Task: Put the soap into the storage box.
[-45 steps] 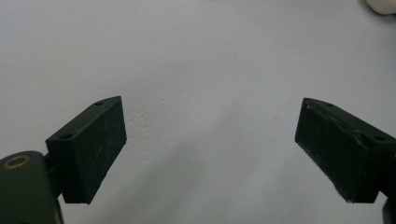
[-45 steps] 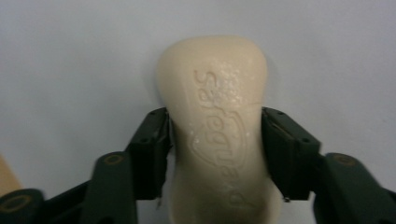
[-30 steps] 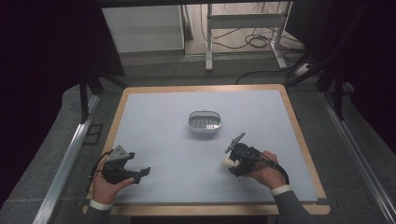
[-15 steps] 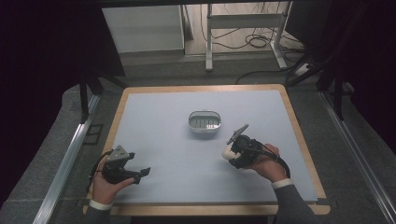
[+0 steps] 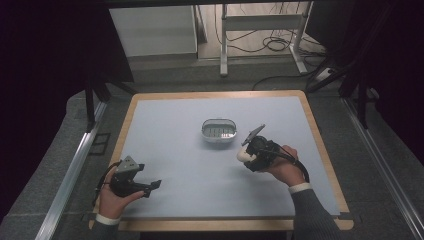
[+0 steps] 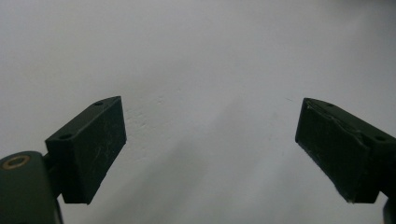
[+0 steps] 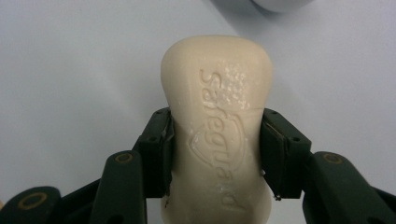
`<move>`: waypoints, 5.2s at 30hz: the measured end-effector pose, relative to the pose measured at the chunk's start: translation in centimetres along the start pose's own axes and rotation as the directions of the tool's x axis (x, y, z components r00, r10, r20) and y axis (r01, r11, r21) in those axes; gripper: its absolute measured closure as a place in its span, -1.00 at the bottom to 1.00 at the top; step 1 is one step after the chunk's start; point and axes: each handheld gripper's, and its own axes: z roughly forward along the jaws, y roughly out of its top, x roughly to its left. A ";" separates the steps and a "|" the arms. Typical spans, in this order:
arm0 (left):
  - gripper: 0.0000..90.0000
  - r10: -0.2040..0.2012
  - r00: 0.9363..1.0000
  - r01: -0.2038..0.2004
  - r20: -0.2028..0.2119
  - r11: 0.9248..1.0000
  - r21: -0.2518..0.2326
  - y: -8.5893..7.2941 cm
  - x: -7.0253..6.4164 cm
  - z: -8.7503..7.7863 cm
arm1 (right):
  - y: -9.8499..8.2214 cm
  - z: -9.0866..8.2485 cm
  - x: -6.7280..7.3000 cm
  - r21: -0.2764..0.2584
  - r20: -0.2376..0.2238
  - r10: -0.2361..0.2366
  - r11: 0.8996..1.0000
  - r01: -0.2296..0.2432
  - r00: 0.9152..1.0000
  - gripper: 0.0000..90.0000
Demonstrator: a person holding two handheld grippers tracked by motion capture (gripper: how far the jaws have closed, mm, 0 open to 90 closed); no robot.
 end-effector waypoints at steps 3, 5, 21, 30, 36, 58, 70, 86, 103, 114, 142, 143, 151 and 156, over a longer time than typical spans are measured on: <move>-0.80 0.001 1.000 -0.001 -0.002 1.000 0.001 0.0 0.0 0.0 | 0.4 0.0 -0.2 -0.006 -0.002 0.002 1.000 -0.002 1.000 0.10; -0.80 0.001 1.000 -0.001 -0.002 1.000 0.002 0.0 0.0 0.0 | 0.7 0.0 -0.4 -0.007 -0.001 -0.003 1.000 0.003 1.000 0.09; -0.80 0.003 1.000 -0.003 -0.001 1.000 0.004 0.0 0.0 0.1 | 1.8 0.1 -1.2 -0.019 0.001 -0.009 1.000 0.009 1.000 0.10; -0.80 0.002 1.000 -0.002 -0.002 1.000 0.002 0.0 0.0 0.0 | 2.3 0.3 -1.6 -0.022 -0.006 -0.015 1.000 0.015 1.000 0.10; -0.80 0.002 1.000 -0.002 -0.002 1.000 0.003 0.0 0.0 0.0 | 2.7 0.0 -2.0 -0.032 0.001 -0.012 0.999 0.012 1.000 0.09; -0.80 0.001 1.000 -0.001 -0.006 1.000 0.000 -0.1 0.1 -0.1 | 3.8 0.9 -3.2 -0.034 -0.019 -0.010 0.999 0.009 1.000 0.10; -0.80 -0.001 1.000 0.001 -0.001 1.000 -0.008 0.0 0.4 -0.3 | 4.7 1.9 -3.6 -0.035 -0.014 0.000 0.999 0.000 1.000 0.09; -0.80 0.006 1.000 -0.006 0.026 1.000 -0.010 0.0 0.2 0.3 | 7.6 2.2 -3.7 -0.008 0.006 -0.027 1.000 0.027 1.000 0.09; -0.80 0.015 1.000 -0.015 0.018 1.000 0.000 0.0 0.2 0.5 | 11.1 4.1 -4.8 -0.016 -0.006 -0.076 0.997 0.076 0.997 0.09; -0.80 0.013 1.000 -0.013 0.003 1.000 0.000 0.0 0.4 0.3 | 12.5 5.6 -5.4 -0.028 -0.031 -0.113 0.993 0.113 0.993 0.09; -0.80 0.005 1.000 -0.005 -0.009 1.000 -0.012 -0.1 0.7 -0.1 | 13.4 7.0 -5.0 -0.096 0.010 -0.038 0.995 0.038 0.999 -0.18; -0.80 0.006 1.000 -0.006 -0.009 1.000 -0.011 -0.1 0.7 -0.1 | 13.4 7.0 -5.0 -0.096 0.010 -0.038 0.995 0.038 0.999 -0.18; -0.80 0.010 1.000 -0.010 -0.008 1.000 -0.006 0.0 0.7 0.0 | 11.7 4.2 -4.3 -0.210 -0.005 0.079 0.975 -0.078 0.997 -0.29; -0.80 0.013 1.000 -0.013 -0.010 1.000 0.000 -0.1 0.5 0.2 | 9.2 2.7 -4.0 -0.269 -0.053 0.112 0.955 -0.122 0.992 -0.29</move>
